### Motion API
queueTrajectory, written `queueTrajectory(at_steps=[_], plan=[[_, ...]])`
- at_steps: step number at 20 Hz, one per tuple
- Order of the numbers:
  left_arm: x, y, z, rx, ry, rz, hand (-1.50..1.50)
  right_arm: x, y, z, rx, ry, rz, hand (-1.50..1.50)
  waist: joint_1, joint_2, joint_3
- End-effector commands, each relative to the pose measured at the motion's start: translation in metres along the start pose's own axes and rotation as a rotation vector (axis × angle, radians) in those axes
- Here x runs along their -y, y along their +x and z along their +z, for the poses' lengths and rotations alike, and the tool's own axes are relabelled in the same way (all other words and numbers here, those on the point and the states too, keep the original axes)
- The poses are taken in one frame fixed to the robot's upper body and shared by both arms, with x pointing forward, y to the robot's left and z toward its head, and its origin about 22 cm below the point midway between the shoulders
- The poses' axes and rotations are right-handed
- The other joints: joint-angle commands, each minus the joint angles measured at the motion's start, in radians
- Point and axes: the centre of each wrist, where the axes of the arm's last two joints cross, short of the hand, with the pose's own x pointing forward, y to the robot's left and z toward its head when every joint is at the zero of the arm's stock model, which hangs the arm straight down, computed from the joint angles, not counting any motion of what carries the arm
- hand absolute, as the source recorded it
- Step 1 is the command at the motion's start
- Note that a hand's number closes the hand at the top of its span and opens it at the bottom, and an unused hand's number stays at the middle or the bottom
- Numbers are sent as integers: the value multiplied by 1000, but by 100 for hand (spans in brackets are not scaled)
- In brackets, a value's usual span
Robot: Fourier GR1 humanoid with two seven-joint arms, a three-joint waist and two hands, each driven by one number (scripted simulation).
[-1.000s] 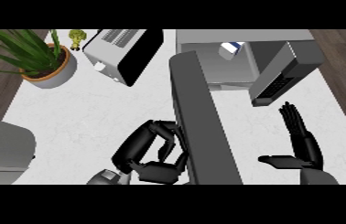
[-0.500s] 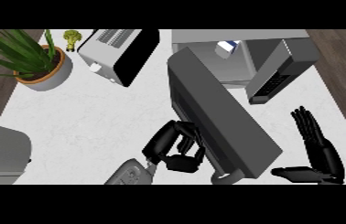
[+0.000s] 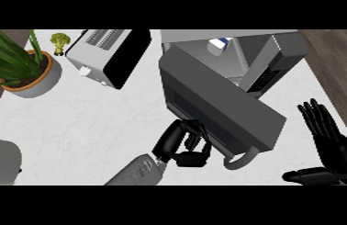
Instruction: Pick up the milk, place it into the microwave and close the microwave
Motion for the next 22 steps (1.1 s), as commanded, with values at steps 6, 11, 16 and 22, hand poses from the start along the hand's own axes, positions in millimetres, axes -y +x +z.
queueTrajectory(at_steps=[6, 11, 16, 22], plan=[[10, 14, -22, 22, 33, 53, 150, -5, 36, -21, 86, 133, -92, -150, -52, 8, -1], [6, 24, -34, 60, 114, 94, 150, -6, 52, -34, 82, 207, -104, -150, -87, 16, -4], [-5, 41, -56, 67, 289, 90, 150, 3, 68, -47, 86, 252, -48, -150, -115, 22, -3], [-18, 48, -74, 34, 412, 90, -150, 20, 91, -64, 141, 243, -16, -150, -146, 33, -1]])
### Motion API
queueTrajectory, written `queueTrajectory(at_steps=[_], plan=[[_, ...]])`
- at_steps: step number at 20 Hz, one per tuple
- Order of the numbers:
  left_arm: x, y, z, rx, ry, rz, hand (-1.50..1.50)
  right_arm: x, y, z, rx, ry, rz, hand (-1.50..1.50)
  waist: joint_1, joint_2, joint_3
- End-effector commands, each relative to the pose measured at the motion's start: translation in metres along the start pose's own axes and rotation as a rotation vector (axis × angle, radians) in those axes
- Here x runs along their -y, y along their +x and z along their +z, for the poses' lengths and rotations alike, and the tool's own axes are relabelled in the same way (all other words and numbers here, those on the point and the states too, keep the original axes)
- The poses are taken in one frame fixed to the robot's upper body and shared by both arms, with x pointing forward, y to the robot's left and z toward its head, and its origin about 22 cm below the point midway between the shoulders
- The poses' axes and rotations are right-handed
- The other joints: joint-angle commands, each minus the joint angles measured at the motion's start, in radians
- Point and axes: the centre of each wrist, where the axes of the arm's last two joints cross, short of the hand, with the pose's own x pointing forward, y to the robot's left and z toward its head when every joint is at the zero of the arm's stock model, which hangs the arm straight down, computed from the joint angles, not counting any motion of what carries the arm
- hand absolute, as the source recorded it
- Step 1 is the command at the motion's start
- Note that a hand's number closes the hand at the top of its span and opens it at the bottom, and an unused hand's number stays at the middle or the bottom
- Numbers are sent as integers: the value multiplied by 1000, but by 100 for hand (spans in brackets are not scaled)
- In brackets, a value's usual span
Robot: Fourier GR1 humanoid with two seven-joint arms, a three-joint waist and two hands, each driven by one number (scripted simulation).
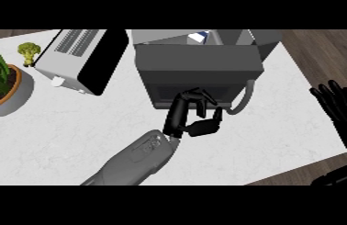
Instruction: Pick up the milk, place it into the microwave and close the microwave
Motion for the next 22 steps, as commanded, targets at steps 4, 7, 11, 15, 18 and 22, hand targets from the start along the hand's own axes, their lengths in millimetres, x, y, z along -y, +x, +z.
queueTrajectory(at_steps=[4, 7, 11, 15, 18, 22], plan=[[-3, 18, -33, -19, 120, -9, -150, 15, 26, -27, 65, 58, 78, -150, -31, 12, 2], [-10, 18, -41, -72, 186, -1, -150, 44, 71, -41, 114, 61, 351, 150, -65, 11, 0], [-7, 28, -45, -39, 236, 49, -150, 51, 79, -49, 119, 59, 428, 150, -52, 31, 1], [-8, 30, -47, -35, 273, 69, -150, 56, 88, -55, 130, 52, 485, 150, -41, 35, 1], [-7, 30, -47, -42, 285, 72, -150, 55, 89, -61, 152, 60, 497, 150, -40, 40, 3], [-8, 27, -46, -46, 285, 79, -150, 60, 93, -63, 147, 48, 518, 150, -36, 47, 3]])
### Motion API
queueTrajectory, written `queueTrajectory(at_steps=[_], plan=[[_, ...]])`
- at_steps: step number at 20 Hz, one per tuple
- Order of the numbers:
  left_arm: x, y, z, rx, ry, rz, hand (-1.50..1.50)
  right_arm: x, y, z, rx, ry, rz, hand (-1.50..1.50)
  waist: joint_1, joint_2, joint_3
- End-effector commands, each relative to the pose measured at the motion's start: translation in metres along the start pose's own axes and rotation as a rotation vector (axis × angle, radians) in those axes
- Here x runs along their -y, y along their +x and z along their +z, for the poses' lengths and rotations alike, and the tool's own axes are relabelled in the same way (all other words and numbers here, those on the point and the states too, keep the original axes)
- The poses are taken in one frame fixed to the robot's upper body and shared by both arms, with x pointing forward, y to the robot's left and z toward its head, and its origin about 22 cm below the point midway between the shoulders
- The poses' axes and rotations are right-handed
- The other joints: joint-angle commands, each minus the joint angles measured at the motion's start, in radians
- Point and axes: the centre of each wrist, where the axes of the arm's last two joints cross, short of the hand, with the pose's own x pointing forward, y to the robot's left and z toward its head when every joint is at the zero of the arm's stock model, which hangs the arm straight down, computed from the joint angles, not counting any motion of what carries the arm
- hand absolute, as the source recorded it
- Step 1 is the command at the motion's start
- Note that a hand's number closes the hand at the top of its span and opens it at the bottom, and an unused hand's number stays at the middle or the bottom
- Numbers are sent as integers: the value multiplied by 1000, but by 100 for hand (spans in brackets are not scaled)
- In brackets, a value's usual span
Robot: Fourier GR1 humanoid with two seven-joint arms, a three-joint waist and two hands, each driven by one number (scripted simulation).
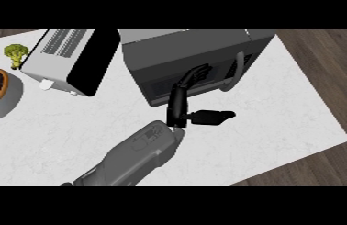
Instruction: Pick up the milk, place it into the microwave and close the microwave
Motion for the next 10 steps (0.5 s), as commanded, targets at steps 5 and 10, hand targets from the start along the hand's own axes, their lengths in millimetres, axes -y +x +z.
queueTrajectory(at_steps=[5, 10], plan=[[-4, 10, -28, 24, 92, -3, -150, 5, 1, -11, 10, -4, 41, 150, 8, 17, 0], [-4, 11, -28, 24, 93, 17, -150, 7, 0, -16, 22, -11, 42, 150, 1, 21, 0]])
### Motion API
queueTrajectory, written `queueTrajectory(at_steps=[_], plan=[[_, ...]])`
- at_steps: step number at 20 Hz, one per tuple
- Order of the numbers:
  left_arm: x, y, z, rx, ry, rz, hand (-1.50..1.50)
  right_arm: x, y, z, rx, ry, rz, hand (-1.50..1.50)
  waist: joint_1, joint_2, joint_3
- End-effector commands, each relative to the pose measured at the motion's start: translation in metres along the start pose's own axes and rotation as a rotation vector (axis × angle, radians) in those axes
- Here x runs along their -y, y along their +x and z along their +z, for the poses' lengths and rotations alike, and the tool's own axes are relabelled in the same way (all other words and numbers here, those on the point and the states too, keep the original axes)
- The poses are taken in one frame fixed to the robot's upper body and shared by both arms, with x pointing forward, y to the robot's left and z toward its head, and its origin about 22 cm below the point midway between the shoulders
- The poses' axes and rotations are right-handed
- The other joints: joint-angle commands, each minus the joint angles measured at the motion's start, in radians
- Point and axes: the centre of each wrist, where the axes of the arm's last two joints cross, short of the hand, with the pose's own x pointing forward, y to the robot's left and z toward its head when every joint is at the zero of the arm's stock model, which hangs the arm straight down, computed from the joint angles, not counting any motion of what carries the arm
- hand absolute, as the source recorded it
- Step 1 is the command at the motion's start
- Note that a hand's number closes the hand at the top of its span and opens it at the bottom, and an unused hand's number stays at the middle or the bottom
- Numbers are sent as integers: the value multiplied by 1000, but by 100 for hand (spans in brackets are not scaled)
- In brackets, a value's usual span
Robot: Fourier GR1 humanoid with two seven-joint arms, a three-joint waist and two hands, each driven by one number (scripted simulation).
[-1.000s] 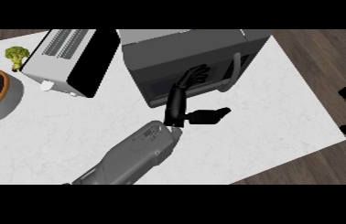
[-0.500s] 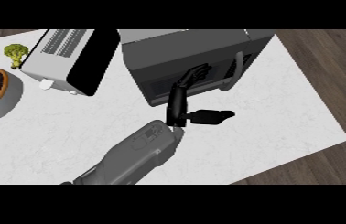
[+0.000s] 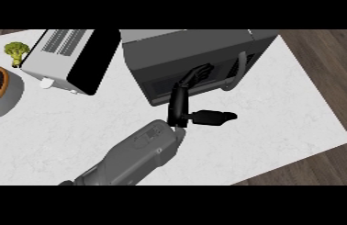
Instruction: Pick up the milk, place it into the microwave and close the microwave
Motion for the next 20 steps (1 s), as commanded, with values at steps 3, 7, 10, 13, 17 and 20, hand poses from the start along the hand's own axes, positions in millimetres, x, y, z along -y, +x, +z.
queueTrajectory(at_steps=[3, 7, 10, 13, 17, 20], plan=[[-4, 7, -21, 5, 73, 8, -150, -45, -33, 12, 19, -108, -332, 150, 21, 22, 11], [-5, 7, -25, 22, 76, 2, -150, -39, -40, 17, -31, -83, -372, -150, 13, 26, 4], [-4, 7, -25, 22, 73, 11, -150, -42, -44, 14, -28, -81, -426, -150, 13, 27, 2], [-6, 6, -27, 23, 78, 13, -150, -35, -48, 16, -30, -95, -459, -150, 9, 22, 2], [-6, 6, -28, 31, 86, 13, -150, -28, -51, 15, -40, -81, -481, -150, 3, 24, 3], [-4, 10, -31, 39, 90, 24, -150, -20, -53, 13, -35, -86, -494, -150, 0, 21, 3]])
